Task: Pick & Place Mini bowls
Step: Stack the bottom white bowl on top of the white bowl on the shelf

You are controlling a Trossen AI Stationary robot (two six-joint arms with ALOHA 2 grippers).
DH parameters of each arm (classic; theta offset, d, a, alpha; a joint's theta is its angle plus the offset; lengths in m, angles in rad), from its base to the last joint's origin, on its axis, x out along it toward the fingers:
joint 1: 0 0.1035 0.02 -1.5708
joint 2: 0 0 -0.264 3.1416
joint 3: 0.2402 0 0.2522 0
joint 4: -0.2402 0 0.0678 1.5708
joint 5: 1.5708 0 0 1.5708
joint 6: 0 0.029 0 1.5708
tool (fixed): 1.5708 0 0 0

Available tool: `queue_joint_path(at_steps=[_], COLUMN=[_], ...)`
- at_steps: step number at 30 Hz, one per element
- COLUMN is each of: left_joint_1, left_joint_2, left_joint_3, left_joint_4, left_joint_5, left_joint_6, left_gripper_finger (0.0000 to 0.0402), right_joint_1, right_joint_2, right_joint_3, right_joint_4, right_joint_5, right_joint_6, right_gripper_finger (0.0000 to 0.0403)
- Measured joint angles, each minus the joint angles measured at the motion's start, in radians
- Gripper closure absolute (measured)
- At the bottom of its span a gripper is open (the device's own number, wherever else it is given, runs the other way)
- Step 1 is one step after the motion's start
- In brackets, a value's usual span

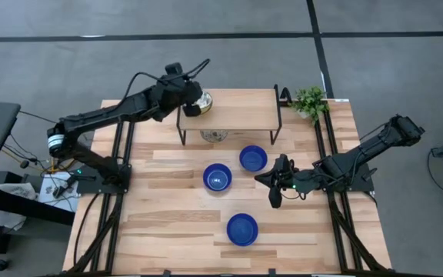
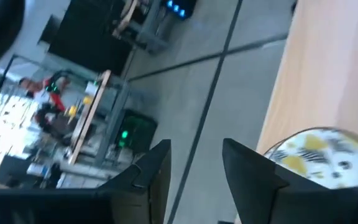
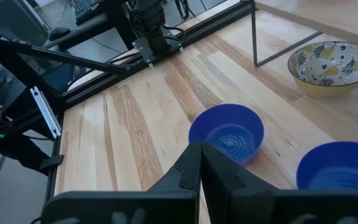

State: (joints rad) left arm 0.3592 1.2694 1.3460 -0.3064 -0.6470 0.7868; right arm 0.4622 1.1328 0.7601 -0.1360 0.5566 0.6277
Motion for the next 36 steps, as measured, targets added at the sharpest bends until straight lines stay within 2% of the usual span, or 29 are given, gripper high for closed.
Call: queue_joint_path(at_steps=[4,12,32,36], left_joint_1=[0.018,0.024,0.017,-0.009], left_joint_2=[0.045,0.075,0.088,0.079], left_joint_3=[0.0,-0.001,-0.001,-0.001], left_joint_4=[0.001,0.027,0.028,0.087], left_joint_5=[-0.061,-0.065,-0.045,-0.081], left_joint_6=[0.018,0.028,0.024,0.098], left_gripper_finger=[0.0273,0.0293,0.0293,0.0293], right_joint_1=[0.0,0.0,0.0,0.0], right_joint_2=[0.0,0.0,0.0,0.0], right_joint_3=[0.0,0.0,0.0,0.0], right_joint_4=[0.0,-0.001,-0.006,-0.005], right_joint_5=[0.0,0.001,0.0,-0.001], right_joint_6=[0.0,0.0,0.0,0.0], right_gripper_finger=[0.0403,0.0403,0.0403,0.0403])
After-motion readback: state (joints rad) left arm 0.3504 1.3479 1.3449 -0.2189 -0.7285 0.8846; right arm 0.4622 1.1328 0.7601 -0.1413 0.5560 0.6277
